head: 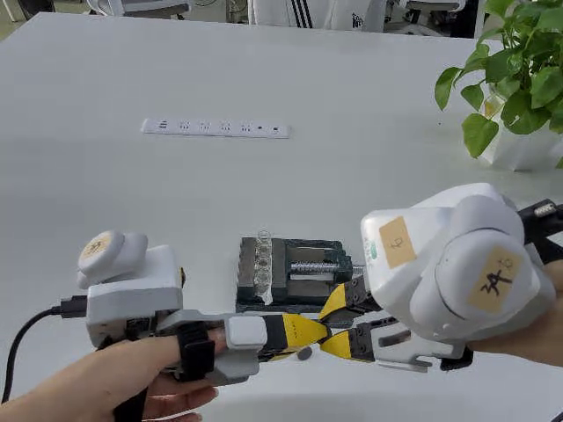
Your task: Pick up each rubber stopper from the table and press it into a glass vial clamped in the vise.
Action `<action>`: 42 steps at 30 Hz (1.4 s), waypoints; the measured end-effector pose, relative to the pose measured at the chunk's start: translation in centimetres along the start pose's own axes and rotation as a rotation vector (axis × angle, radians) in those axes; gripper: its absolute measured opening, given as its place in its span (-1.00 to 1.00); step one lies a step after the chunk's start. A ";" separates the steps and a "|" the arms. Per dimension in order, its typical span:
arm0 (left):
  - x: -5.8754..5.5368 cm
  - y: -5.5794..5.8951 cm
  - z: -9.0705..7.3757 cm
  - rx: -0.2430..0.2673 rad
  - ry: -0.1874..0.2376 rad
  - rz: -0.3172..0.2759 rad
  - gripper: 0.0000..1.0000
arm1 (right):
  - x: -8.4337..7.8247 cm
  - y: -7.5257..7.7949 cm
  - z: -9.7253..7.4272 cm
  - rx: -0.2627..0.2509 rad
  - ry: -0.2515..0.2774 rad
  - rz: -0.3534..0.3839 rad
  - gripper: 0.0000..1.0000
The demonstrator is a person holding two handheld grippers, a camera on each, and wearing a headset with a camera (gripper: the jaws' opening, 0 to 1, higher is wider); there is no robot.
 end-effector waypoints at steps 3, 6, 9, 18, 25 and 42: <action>0.0 0.1 0.1 0.014 -0.002 0.034 -0.89 | -0.1 0.2 0.1 0.008 -0.015 0.005 -0.85; 0.0 0.2 0.2 0.022 -0.001 0.048 -0.89 | -0.1 0.2 0.2 0.007 -0.026 0.008 -0.86; 0.2 0.0 0.1 0.022 0.003 0.045 -0.89 | -0.2 0.4 0.1 0.006 -0.022 0.025 -0.86; 0.0 0.0 0.2 0.033 -0.013 0.053 -0.88 | -0.3 0.1 0.3 0.011 -0.027 0.027 -0.88; 0.2 0.2 0.2 -0.006 0.000 0.155 -0.79 | -0.4 0.4 0.3 0.006 -0.018 0.042 -0.88; 1.4 -0.2 -1.6 0.017 -0.005 0.590 0.38 | -1.3 0.8 0.4 0.011 -0.026 0.080 -0.89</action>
Point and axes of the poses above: the centre of the closed fingertips' face, and the gripper's own axes: z roughly forward along the fingers, y roughly to its right, x roughly out of its top, the point moved 8 cm from there along -z, roughly backward along the fingers, and after that the axes turned 8 degrees about y, right-handed, at the moved point
